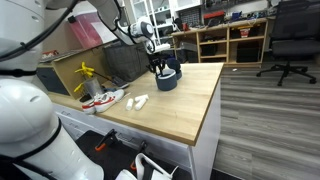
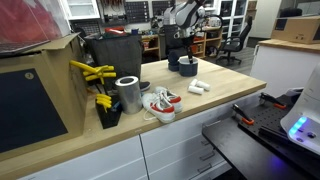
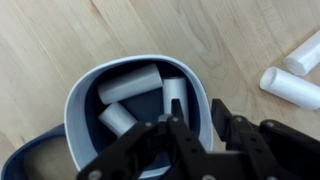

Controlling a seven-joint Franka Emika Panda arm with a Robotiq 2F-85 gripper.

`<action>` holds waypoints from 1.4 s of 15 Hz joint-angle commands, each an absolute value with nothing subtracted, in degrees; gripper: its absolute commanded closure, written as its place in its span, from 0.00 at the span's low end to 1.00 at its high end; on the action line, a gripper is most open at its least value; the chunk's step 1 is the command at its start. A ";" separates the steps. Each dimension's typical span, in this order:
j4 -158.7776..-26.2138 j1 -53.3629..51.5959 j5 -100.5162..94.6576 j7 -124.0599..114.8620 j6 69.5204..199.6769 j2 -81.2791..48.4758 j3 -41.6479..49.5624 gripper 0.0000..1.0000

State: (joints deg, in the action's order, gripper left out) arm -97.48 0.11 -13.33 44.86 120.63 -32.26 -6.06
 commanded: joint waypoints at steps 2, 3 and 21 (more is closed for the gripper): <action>-99.09 -0.08 -12.50 45.62 119.77 -30.24 -6.92 0.99; -99.32 -0.08 -12.56 45.75 119.67 -30.17 -7.07 1.00; -112.59 2.41 -14.44 43.07 120.90 -21.94 -3.40 0.99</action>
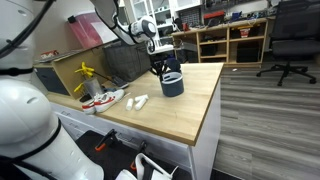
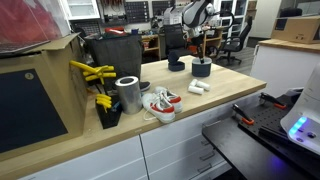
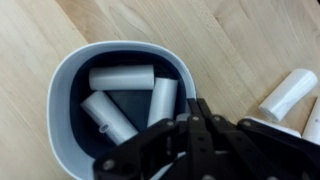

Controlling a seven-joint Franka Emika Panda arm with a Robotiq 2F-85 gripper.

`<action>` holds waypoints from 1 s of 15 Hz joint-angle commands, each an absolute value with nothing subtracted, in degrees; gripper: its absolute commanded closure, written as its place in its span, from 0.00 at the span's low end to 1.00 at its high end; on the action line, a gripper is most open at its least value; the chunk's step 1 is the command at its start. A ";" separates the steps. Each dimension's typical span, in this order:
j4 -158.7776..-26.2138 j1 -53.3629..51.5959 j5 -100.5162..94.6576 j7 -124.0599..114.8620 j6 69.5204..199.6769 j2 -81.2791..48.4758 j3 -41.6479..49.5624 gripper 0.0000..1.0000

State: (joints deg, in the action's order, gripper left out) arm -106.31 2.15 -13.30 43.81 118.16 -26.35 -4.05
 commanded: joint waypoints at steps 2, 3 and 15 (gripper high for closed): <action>-114.74 2.44 -15.19 43.63 122.04 -20.66 -3.08 0.99; -115.74 2.44 -15.60 44.02 122.52 -19.97 -3.01 0.99; -118.11 1.01 -17.13 35.27 135.44 -14.42 -2.68 0.14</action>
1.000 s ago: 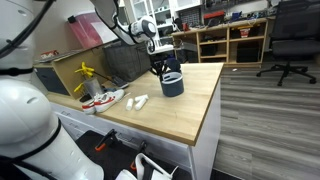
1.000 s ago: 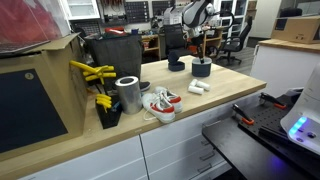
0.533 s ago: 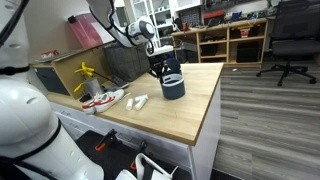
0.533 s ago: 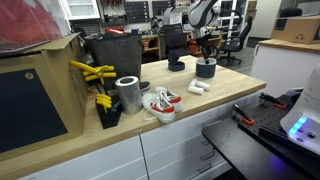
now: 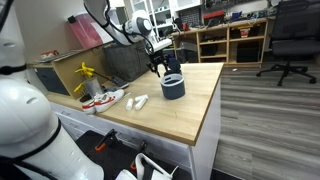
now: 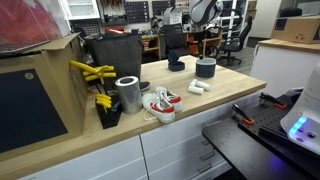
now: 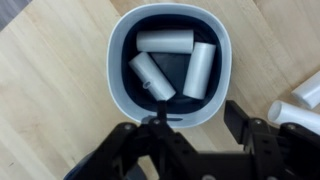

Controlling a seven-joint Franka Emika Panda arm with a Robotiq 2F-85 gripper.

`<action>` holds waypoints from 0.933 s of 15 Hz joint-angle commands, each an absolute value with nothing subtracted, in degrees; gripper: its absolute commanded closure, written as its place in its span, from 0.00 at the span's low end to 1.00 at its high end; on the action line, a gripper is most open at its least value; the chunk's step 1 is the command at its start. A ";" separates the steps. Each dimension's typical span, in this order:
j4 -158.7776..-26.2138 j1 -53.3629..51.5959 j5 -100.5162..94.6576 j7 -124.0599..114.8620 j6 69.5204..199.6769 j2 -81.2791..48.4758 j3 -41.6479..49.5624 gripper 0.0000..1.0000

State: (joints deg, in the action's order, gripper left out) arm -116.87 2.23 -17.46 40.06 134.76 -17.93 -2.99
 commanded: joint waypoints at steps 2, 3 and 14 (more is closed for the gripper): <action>-117.48 -0.70 -18.47 27.40 133.01 -13.58 -2.23 0.01; -117.30 -1.39 -18.10 22.74 131.95 -13.16 -2.35 0.00; -110.48 -6.91 -13.07 -8.44 107.15 -8.08 -3.50 0.00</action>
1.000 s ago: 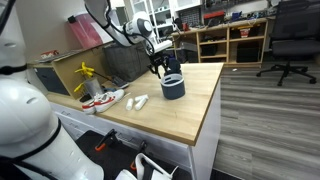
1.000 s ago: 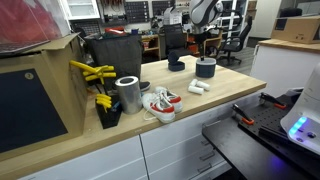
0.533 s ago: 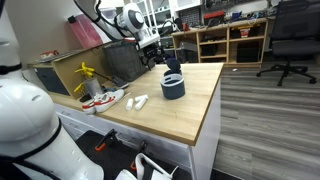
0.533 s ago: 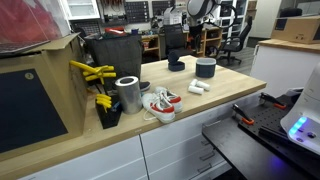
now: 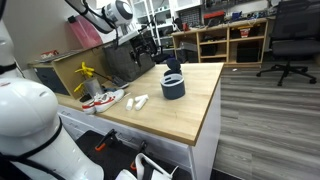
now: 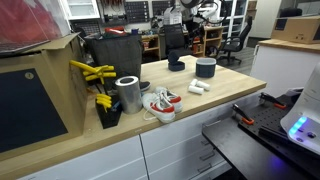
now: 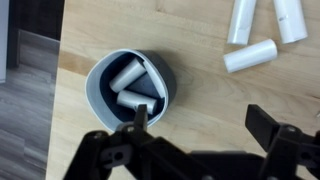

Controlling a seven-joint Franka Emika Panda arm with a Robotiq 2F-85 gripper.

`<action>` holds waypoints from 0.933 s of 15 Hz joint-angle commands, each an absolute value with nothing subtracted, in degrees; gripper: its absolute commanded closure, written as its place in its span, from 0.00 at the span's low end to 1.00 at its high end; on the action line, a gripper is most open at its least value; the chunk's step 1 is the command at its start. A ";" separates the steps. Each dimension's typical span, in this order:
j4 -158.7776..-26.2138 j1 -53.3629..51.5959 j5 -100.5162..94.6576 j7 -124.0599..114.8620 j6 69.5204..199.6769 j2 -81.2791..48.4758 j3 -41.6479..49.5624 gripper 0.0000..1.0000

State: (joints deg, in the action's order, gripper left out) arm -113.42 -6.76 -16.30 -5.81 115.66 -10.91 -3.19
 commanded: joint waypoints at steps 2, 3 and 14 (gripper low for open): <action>-108.27 -6.42 -10.68 -8.39 102.30 -6.79 -3.64 0.00; -107.32 -6.14 -9.62 -8.32 100.50 -6.24 -3.53 0.00; -115.48 -3.09 -3.18 -14.20 100.12 1.81 -2.21 0.00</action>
